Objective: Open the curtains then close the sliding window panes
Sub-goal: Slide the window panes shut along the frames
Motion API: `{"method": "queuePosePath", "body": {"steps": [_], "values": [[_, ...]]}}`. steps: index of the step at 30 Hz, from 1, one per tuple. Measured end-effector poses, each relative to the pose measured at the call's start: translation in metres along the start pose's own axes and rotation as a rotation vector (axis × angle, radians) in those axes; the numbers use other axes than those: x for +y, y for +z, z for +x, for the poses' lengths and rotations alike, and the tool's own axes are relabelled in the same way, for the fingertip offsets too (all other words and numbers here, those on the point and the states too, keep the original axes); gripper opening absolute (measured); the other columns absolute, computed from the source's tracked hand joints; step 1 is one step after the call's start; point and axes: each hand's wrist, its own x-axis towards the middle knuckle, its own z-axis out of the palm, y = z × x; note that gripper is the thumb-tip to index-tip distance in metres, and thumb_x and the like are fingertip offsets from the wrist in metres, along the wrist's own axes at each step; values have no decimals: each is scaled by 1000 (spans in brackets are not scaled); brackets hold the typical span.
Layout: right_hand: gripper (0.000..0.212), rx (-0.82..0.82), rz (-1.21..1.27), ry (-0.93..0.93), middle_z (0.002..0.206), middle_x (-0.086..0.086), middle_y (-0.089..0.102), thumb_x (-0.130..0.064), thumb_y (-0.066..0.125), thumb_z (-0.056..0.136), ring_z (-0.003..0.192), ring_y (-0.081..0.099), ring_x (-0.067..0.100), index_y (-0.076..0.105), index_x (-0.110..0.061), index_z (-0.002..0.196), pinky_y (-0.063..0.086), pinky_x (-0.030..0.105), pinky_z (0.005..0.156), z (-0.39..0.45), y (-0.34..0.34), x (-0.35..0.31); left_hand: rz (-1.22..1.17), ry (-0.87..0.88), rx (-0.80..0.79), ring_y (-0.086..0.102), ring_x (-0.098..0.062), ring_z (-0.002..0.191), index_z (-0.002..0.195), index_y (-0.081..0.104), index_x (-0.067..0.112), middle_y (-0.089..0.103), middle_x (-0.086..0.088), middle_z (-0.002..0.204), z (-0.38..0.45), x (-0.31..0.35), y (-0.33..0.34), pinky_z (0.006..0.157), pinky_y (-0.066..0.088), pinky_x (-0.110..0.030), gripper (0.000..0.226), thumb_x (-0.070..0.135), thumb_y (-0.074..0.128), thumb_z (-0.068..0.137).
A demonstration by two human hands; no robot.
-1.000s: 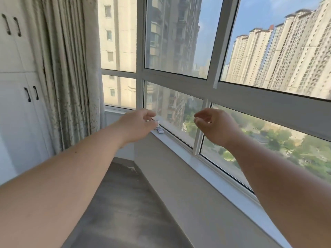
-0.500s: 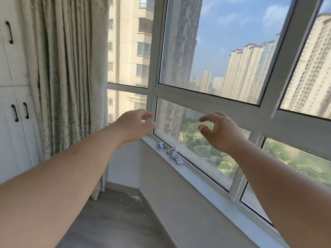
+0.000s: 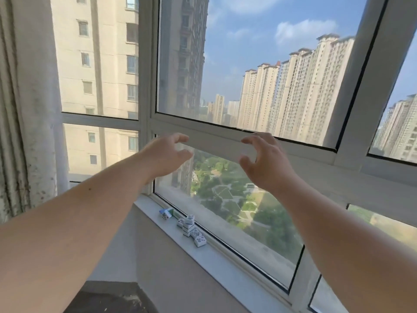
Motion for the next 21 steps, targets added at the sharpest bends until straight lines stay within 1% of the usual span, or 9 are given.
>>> {"method": "queuePosePath", "body": {"steps": [2,5,7,9,10,14,16,18,21], "values": [[47,21,-27,-29,143,-1,39,-34,55,88,134,30,19,48,-22,132,21,39,109,35,15,17,14,13,2,48,-3,72,127,44,36,49,3,107,39,-1,11,58,42,-23,45,42,54,83],[51,81,-97,-101,147,2,36,-32,57,86,139,24,21,45,-22,135,13,40,113,91,34,37,34,56,65,49,1,75,128,43,36,46,2,105,87,-10,18,55,38,-21,46,42,53,83],[51,153,-112,-136,148,5,36,-28,59,85,141,21,24,47,-20,134,10,42,114,123,46,46,40,54,73,54,-8,88,129,42,35,50,-3,114,115,-23,23,63,40,-25,47,42,53,83],[50,198,-143,-189,148,7,36,-25,60,84,143,17,25,49,-18,132,7,43,116,145,58,50,75,34,70,48,-17,109,132,39,33,47,-6,130,139,-35,26,77,37,-30,50,41,54,84],[50,217,-174,-221,148,8,36,-24,61,83,144,16,26,50,-17,131,5,45,116,158,65,51,86,24,75,44,-19,115,133,38,32,43,-6,135,154,-41,27,81,35,-31,52,41,53,85],[52,288,-333,-315,150,9,35,-25,62,80,145,13,30,50,-16,131,-1,51,114,213,86,48,57,24,148,39,-24,121,138,30,30,31,-6,145,220,-51,25,81,33,-31,57,42,51,86],[57,286,-438,-294,153,7,29,-30,60,81,145,9,29,45,-19,134,-6,53,113,237,100,44,46,60,192,34,-26,128,140,26,27,25,-5,149,254,-55,27,89,31,-32,60,42,50,87],[62,237,-541,-211,157,4,18,-38,55,83,146,1,27,35,-25,141,-10,56,111,255,114,46,52,101,178,25,-27,134,142,20,25,18,-4,152,286,-62,31,102,25,-39,63,42,48,88],[67,162,-811,-64,160,4,-4,-55,36,89,144,-16,26,16,-31,148,-19,58,108,268,129,61,36,111,126,9,-27,140,145,10,27,3,-2,155,330,-73,38,111,14,-45,68,46,44,89]]}}
